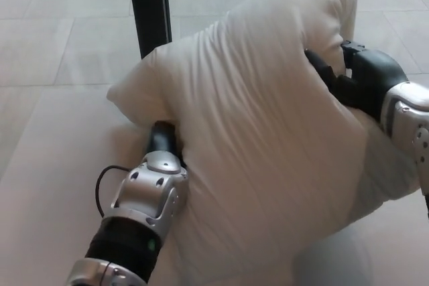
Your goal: The robot uses its left hand to press on the left side of the pillow kept in the middle of the desk and uses its right hand to lift up and the right side of the pillow and turn it over
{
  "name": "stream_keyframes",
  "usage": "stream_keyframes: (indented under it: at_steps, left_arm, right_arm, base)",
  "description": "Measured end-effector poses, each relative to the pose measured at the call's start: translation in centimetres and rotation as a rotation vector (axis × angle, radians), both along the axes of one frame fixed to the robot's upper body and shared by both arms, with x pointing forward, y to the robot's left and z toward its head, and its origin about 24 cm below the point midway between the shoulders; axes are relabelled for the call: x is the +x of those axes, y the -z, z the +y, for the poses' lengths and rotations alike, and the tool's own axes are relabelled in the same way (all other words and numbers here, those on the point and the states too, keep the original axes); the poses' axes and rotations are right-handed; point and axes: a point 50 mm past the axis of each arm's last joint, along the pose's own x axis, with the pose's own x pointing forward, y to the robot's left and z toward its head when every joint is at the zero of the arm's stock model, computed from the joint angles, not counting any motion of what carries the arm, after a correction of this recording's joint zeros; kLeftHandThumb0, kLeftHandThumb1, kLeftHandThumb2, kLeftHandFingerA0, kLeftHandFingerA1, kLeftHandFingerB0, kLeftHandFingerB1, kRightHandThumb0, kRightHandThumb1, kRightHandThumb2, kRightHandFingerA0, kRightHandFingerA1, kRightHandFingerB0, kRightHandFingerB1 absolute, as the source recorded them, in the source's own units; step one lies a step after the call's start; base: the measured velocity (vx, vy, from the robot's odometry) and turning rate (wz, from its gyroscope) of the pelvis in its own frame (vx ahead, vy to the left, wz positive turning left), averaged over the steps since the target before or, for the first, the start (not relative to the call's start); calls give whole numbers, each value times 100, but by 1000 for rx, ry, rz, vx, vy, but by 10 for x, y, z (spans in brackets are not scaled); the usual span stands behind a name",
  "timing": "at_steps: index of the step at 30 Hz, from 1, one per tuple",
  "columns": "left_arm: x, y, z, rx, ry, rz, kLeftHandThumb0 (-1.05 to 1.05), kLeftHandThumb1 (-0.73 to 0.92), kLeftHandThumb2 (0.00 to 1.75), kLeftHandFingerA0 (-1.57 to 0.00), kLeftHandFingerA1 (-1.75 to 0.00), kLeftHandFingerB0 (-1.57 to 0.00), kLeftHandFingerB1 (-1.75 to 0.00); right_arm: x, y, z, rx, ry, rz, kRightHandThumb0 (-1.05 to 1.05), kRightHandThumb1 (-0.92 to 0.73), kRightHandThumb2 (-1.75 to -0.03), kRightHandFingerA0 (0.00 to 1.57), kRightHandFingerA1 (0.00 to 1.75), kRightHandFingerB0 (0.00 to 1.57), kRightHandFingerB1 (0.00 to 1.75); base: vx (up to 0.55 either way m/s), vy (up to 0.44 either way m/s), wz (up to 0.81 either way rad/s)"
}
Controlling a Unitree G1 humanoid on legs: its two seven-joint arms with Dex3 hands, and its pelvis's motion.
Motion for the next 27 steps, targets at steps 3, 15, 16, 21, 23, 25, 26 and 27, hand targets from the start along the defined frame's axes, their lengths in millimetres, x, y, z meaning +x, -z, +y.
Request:
stream_keyframes:
  at_steps: [3,15,16,21,23,25,26,27]
  left_arm:
    - [-3,2,-5,50,34,-24,-60,59,58,-2,-44,-29,-36]
    - [-12,12,-6,24,34,-77,-31,32,88,-2,-54,0,-50]
    - [-12,12,-6,20,31,-77,-31,32,88,-2,-54,0,-50]
    - [-12,13,-5,-6,14,-74,-49,34,67,-20,-68,-10,-43]
    - [-12,13,-5,-18,7,-72,-45,33,65,-22,-66,-11,-41]
    - [-13,13,-6,-33,1,-72,-39,43,54,-22,-67,-14,-36]
    - [-13,13,-6,-40,-3,-73,-44,33,66,-27,-68,-14,-44]
    - [-13,14,-6,-47,-6,-73,-43,34,65,-36,-76,-15,-44]
  right_arm:
    - [0,6,3,-64,3,17,-60,-32,-77,0,33,10,55]
    - [1,16,17,-243,-24,39,-67,-37,-77,2,59,10,53]
    - [1,16,17,-251,-26,38,-67,-37,-77,2,59,10,53]
    - [2,15,20,-281,-32,36,-66,-40,-54,0,55,6,48]
    - [2,14,21,-294,-34,35,-37,-14,-80,10,62,0,52]
    - [2,14,22,-303,-35,36,-66,-33,-70,3,76,9,54]
    - [2,14,22,-306,-34,37,-37,-13,-80,10,62,0,52]
    - [3,14,22,-308,-34,37,-63,-35,-75,0,60,6,51]
  base:
    - [0,0,0]
    - [0,0,0]
    - [0,0,0]
    - [0,0,0]
    - [0,0,0]
    - [0,0,0]
    - [0,0,0]
    - [0,0,0]
